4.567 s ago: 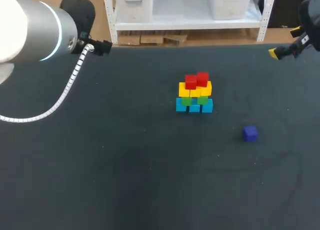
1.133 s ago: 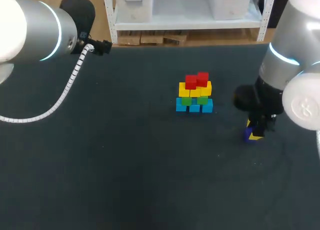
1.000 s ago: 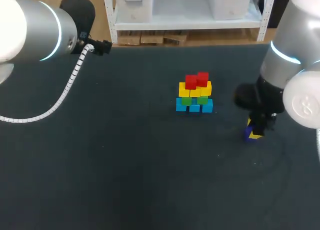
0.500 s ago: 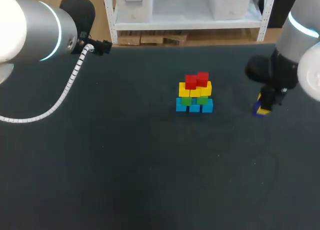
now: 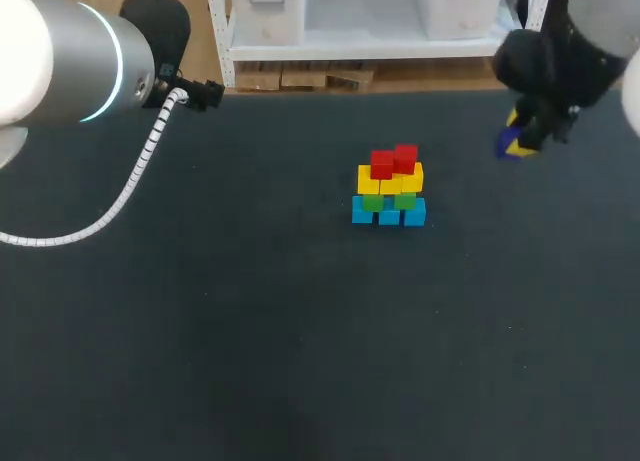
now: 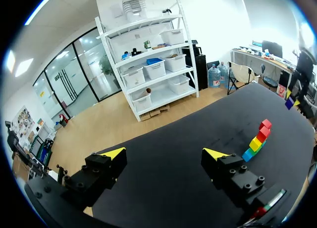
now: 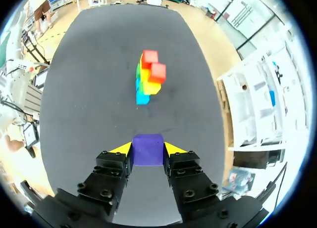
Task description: Place the blue cubes, place green cubes on the blue cubes, place the yellow cubes on the green cubes, then place the red cubes on the yellow cubes, and place purple cube on the red cubes.
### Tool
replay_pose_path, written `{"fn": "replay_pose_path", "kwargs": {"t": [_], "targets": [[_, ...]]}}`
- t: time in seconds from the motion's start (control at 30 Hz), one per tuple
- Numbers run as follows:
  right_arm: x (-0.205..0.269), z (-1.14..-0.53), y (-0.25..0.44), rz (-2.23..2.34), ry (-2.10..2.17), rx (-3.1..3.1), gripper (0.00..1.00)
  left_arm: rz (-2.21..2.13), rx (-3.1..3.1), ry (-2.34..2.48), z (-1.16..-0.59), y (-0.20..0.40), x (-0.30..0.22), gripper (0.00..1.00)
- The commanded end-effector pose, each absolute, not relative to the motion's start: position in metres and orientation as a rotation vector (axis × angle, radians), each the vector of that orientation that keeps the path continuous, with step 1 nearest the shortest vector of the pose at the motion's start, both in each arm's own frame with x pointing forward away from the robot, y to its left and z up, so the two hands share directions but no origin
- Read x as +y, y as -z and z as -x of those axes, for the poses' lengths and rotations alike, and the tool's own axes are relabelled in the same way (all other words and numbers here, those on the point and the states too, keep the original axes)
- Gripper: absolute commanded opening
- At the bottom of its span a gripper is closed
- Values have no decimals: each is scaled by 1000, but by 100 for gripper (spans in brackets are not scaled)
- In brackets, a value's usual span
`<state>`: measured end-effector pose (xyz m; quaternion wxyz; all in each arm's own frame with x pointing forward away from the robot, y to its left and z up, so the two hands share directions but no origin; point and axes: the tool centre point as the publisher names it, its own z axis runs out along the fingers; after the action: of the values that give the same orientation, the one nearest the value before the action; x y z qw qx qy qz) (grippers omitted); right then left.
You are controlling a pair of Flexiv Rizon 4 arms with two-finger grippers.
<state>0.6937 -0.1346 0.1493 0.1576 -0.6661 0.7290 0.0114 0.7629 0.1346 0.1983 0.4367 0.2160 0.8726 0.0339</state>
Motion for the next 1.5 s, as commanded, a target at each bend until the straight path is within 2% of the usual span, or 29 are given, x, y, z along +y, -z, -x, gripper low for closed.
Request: {"fn": "replay_pose_path", "kwargs": {"t": [0.03, 0.67, 1.5], "targets": [[-116, -711, -164, 1958, -24, 2067, 0, -542, 2171, -79, -764, -199, 136, 100], [-41, -731, -182, 2183, -65, 1849, 0, -542, 2171, -79, -764, -199, 136, 100], [0, -707, -148, 2394, -108, 1817, 0, -542, 2171, -79, -764, -199, 136, 100]]}}
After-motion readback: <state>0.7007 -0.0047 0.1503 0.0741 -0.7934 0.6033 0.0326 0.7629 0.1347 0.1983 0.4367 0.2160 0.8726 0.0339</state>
